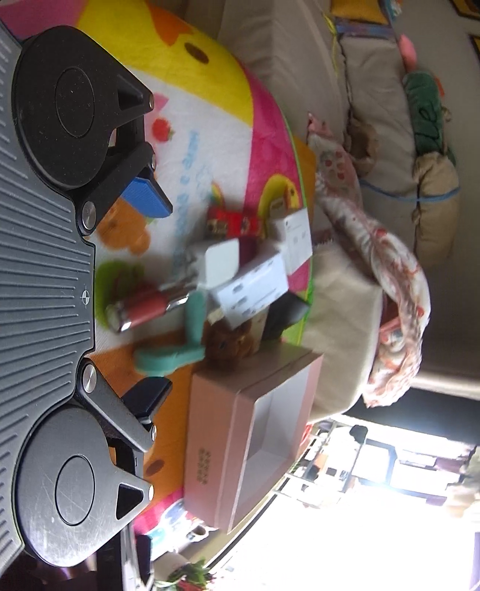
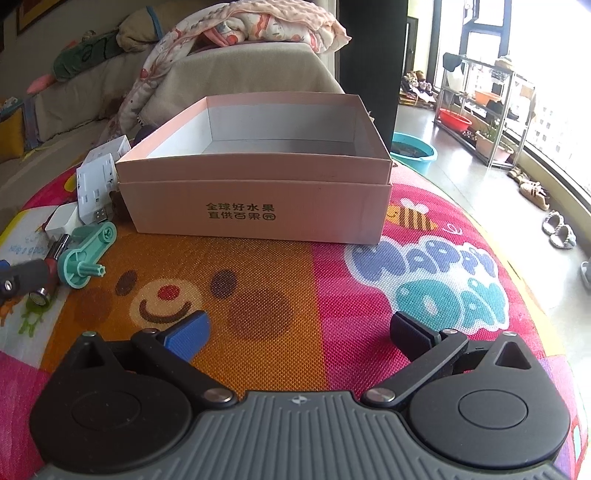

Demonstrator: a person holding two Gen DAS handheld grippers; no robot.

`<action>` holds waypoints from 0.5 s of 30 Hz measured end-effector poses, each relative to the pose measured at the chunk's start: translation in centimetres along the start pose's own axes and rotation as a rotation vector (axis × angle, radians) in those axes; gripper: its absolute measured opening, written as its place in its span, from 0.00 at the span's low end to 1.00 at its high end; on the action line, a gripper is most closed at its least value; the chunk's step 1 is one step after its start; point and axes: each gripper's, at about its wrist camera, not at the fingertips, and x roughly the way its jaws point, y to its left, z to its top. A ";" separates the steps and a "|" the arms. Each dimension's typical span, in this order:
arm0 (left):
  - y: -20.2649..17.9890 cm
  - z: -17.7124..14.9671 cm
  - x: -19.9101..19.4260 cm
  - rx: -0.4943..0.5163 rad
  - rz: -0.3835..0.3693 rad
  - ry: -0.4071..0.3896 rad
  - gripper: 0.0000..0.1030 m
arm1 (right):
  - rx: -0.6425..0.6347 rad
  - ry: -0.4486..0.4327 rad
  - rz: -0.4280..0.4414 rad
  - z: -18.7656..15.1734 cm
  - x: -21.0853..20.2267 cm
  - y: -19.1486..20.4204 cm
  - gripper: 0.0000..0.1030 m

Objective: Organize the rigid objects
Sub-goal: 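Lower the left tool and grasp the white plug charger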

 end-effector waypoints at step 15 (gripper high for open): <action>2.3 3.6 6.0 -0.065 0.035 0.072 0.64 | -0.006 -0.019 -0.006 -0.3 -0.2 0.1 1.00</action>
